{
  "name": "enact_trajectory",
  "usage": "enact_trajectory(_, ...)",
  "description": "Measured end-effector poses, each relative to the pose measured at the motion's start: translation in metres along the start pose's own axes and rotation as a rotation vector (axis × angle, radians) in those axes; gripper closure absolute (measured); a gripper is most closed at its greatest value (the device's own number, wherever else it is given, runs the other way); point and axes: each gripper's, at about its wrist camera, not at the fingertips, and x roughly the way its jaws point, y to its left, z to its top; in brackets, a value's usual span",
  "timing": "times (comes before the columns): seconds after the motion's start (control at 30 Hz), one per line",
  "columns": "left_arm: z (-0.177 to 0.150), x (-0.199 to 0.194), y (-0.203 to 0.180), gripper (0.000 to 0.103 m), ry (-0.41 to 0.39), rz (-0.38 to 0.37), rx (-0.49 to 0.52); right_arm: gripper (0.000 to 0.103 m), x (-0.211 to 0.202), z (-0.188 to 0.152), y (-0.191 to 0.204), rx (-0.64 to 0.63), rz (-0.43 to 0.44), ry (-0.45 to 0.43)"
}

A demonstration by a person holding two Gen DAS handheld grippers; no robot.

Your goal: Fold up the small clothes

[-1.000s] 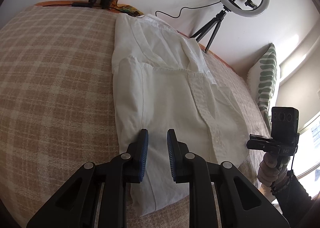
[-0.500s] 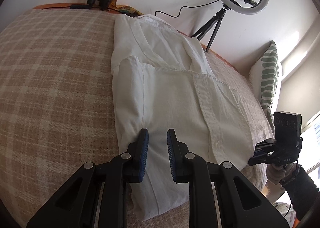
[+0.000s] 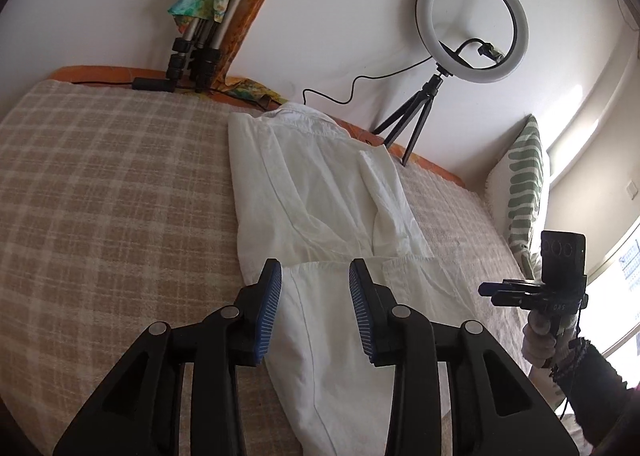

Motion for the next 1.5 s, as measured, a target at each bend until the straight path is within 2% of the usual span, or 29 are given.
enact_trajectory(0.13,0.031,0.028,0.029,0.07,0.001,0.057,-0.018,0.064,0.016,0.038,-0.023,0.043,-0.072,-0.054)
enact_trajectory(0.2,0.042,0.043,0.038,0.07,0.021,0.069,-0.021,0.064,0.022,0.057,-0.035,0.065,-0.072,-0.073)
enact_trajectory(0.3,0.054,0.063,0.049,0.07,0.045,0.042,-0.054,0.062,0.034,0.087,-0.052,0.104,-0.066,-0.1)
enact_trajectory(0.33,0.057,0.069,0.052,0.07,0.044,0.039,-0.069,0.059,0.038,0.096,-0.058,0.118,-0.059,-0.108)
enact_trajectory(0.43,0.064,0.083,0.059,0.07,0.04,0.027,-0.096,0.058,0.054,0.119,-0.069,0.143,-0.058,-0.124)
enact_trajectory(0.63,0.079,0.108,0.06,0.07,0.052,0.042,-0.081,0.059,0.089,0.156,-0.09,0.163,-0.117,-0.123)
enact_trajectory(0.67,0.081,0.11,0.059,0.07,0.053,0.047,-0.069,0.06,0.094,0.16,-0.093,0.174,-0.111,-0.123)
enact_trajectory(0.7,0.083,0.113,0.058,0.069,0.053,0.05,-0.055,0.07,0.098,0.164,-0.096,0.187,-0.101,-0.129)
enact_trajectory(0.73,0.085,0.115,0.057,0.069,0.054,0.055,-0.045,0.087,0.101,0.166,-0.097,0.194,-0.086,-0.132)
enact_trajectory(0.77,0.087,0.118,0.057,0.069,0.056,0.06,-0.038,0.096,0.105,0.169,-0.097,0.188,-0.092,-0.122)
enact_trajectory(0.8,0.088,0.12,0.057,0.069,0.056,0.067,-0.033,0.103,0.109,0.172,-0.096,0.17,-0.132,-0.109)
enact_trajectory(0.87,0.092,0.125,0.06,0.069,0.053,0.081,-0.034,0.103,0.115,0.174,-0.097,0.151,-0.208,-0.084)
enact_trajectory(0.9,0.093,0.127,0.063,0.069,0.054,0.08,-0.038,0.103,0.116,0.174,-0.101,0.161,-0.218,-0.081)
enact_trajectory(1.0,0.102,0.13,0.067,0.069,0.041,0.08,-0.051,0.103,0.116,0.173,-0.105,0.146,-0.177,-0.086)
enact_trajectory(1.07,0.107,0.132,0.072,0.07,0.034,0.076,-0.081,0.099,0.114,0.175,-0.108,0.15,-0.169,-0.087)
enact_trajectory(1.1,0.109,0.134,0.074,0.07,0.036,0.064,-0.094,0.095,0.113,0.177,-0.108,0.15,-0.182,-0.094)
enact_trajectory(1.17,0.113,0.136,0.077,0.069,0.04,0.045,-0.109,0.074,0.111,0.18,-0.111,0.161,-0.175,-0.104)
enact_trajectory(1.2,0.115,0.136,0.078,0.07,0.039,0.044,-0.113,0.068,0.111,0.182,-0.113,0.174,-0.156,-0.109)
enact_trajectory(1.27,0.119,0.138,0.08,0.073,0.04,0.038,-0.124,0.068,0.113,0.186,-0.116,0.186,-0.159,-0.114)
enact_trajectory(1.3,0.121,0.139,0.081,0.076,0.041,0.035,-0.133,0.07,0.115,0.187,-0.117,0.192,-0.164,-0.113)
enact_trajectory(1.33,0.122,0.141,0.084,0.09,0.048,0.039,-0.147,0.077,0.118,0.189,-0.118,0.195,-0.166,-0.118)
enact_trajectory(1.37,0.123,0.142,0.087,0.096,0.055,0.044,-0.165,0.082,0.119,0.19,-0.118,0.193,-0.174,-0.12)
enact_trajectory(1.4,0.123,0.142,0.089,0.097,0.057,0.033,-0.176,0.095,0.122,0.191,-0.118,0.189,-0.177,-0.108)
enact_trajectory(1.5,0.125,0.142,0.085,0.101,0.055,0.035,-0.161,0.103,0.124,0.192,-0.118,0.194,-0.175,-0.102)
